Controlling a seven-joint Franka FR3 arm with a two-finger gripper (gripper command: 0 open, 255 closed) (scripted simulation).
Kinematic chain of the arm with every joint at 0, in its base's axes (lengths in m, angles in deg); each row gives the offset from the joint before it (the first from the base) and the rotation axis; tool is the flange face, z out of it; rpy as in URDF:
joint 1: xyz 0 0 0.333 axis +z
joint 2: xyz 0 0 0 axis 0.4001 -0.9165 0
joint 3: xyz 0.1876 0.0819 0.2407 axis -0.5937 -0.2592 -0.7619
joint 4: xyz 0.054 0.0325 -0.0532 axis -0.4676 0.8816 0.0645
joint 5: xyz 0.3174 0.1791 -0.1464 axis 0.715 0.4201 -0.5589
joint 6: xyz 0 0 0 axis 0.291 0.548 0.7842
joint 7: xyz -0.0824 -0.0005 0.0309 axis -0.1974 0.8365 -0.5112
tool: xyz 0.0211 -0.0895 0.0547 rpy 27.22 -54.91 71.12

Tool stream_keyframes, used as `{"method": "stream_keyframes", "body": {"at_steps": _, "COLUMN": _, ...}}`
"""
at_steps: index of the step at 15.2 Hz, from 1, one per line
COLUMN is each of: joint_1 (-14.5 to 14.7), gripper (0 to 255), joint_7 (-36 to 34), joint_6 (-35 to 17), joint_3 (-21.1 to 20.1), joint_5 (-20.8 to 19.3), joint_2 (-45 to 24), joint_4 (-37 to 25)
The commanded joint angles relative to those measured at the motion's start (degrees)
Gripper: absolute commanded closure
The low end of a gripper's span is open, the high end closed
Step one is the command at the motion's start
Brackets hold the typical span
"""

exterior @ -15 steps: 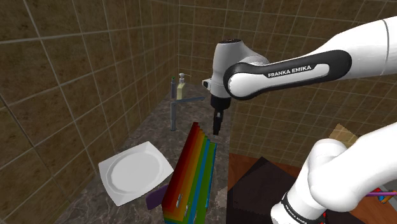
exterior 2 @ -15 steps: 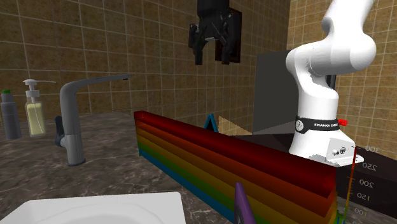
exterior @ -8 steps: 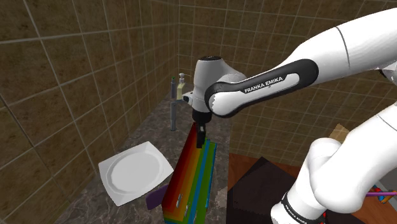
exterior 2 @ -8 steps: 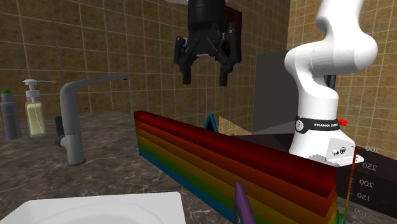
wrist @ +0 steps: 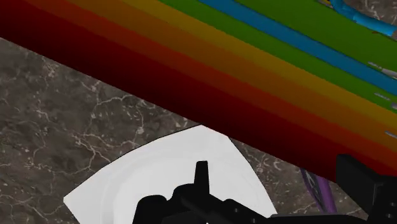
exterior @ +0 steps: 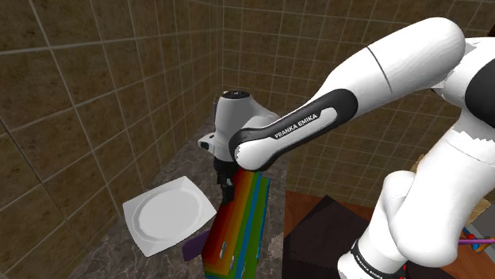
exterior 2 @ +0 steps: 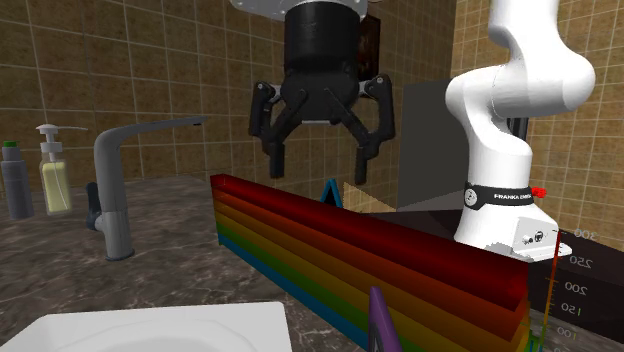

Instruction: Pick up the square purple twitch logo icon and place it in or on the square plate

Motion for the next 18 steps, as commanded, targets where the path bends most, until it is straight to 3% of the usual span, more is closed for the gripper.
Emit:
{"method": "stream_keyframes", "body": {"at_steps": 1, "joint_1": 1.24, "gripper": 0, "joint_7": 2.21, "joint_6": -2.53, "joint_3": -0.96, "joint_5": 0.74, "joint_2": -3.13, "joint_4": -1.18}}
{"method": "stream_keyframes", "body": {"at_steps": 12, "joint_1": 6.88, "gripper": 0, "joint_7": 12.99, "joint_6": -12.15, "joint_3": -7.21, "joint_5": 2.60, "joint_2": -17.45, "joint_4": -8.41}}
{"method": "stream_keyframes", "body": {"at_steps": 18, "joint_1": 7.79, "gripper": 0, "joint_7": 12.77, "joint_6": -15.83, "joint_3": -7.26, "joint_5": 1.51, "joint_2": -21.73, "joint_4": -9.10}}
